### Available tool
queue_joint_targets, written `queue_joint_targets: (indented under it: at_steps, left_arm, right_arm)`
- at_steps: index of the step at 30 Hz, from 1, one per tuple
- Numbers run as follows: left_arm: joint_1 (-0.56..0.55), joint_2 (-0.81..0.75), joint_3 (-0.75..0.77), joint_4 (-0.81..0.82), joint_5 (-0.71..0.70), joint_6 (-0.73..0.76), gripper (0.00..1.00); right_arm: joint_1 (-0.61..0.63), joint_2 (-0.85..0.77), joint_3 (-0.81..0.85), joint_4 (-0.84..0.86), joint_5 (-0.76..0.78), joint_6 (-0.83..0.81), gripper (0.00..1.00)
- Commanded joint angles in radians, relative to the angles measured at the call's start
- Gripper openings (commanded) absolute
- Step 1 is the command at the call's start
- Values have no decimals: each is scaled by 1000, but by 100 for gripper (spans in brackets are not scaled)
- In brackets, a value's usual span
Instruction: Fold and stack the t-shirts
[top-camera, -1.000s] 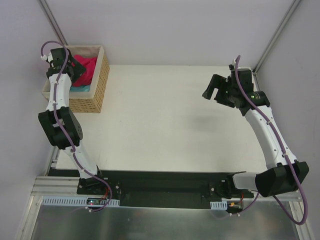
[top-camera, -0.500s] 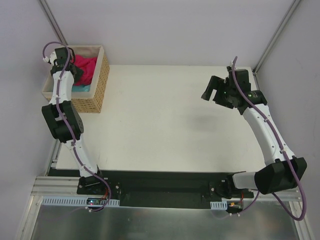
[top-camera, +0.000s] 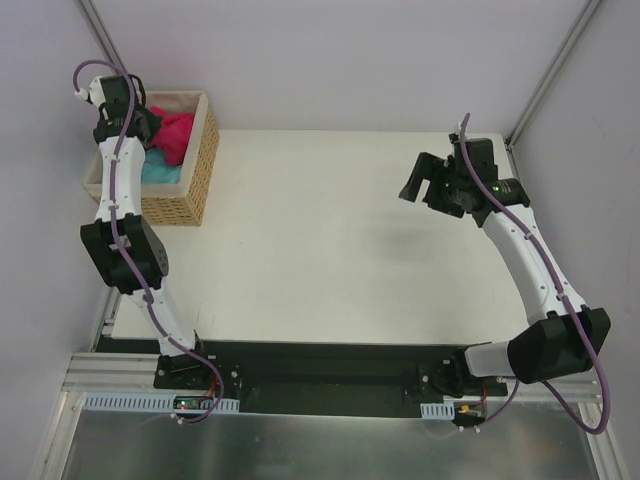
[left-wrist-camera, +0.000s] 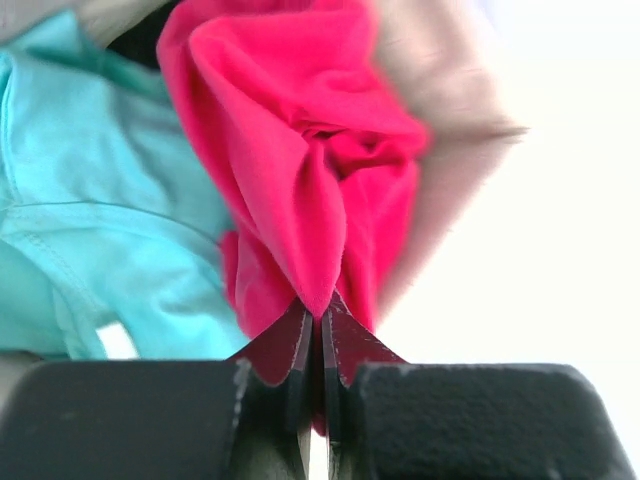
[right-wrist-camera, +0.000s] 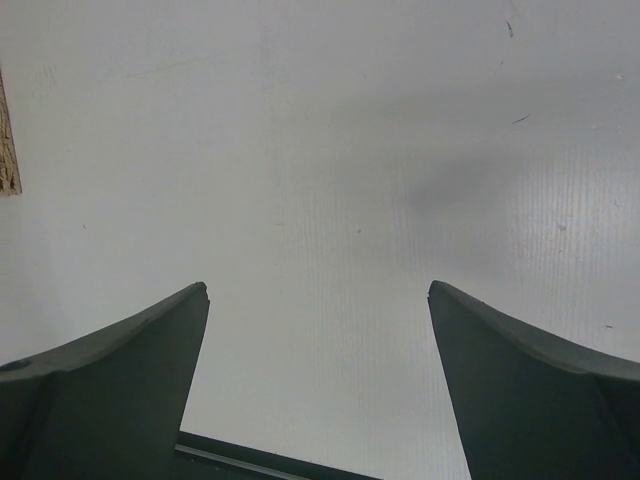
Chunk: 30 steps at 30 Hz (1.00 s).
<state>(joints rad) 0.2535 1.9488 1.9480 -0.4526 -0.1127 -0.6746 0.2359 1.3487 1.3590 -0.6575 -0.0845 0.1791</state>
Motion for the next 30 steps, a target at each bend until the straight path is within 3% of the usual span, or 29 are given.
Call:
queue_joint_targets:
  at_steps: [1,5,10,13,18,23,24,30]
  left_arm:
    - [-48,-211,54,86,-37,-28,0]
    - [-98,-225,221,101,-65,18,0]
    - [-129,-206,496,101,45,93,0]
    - [-172,-228,572,115,99,118,0]
    - [-288,-272,574,196,214,90,0]
    - [-413,-355,366,196,326,95,0]
    - [-433,-372,253,195,323,104,0]
    - [-595,-491,-194,189,162,69,0]
  right_arm:
    - [9,17,31,45,-66,17,96]
    - [16,23,34,47,-89,22,96]
    - [19,-16,28,47,-26,16,96]
    - [17,-49,23,47,32,16,96]
    - [17,-103,5,45,176,54,96]
    - [16,-129,14,-16,293,94,96]
    - [14,-143,8,-20,313,92,96]
    - [16,-203,-31,-21,335,59,96]
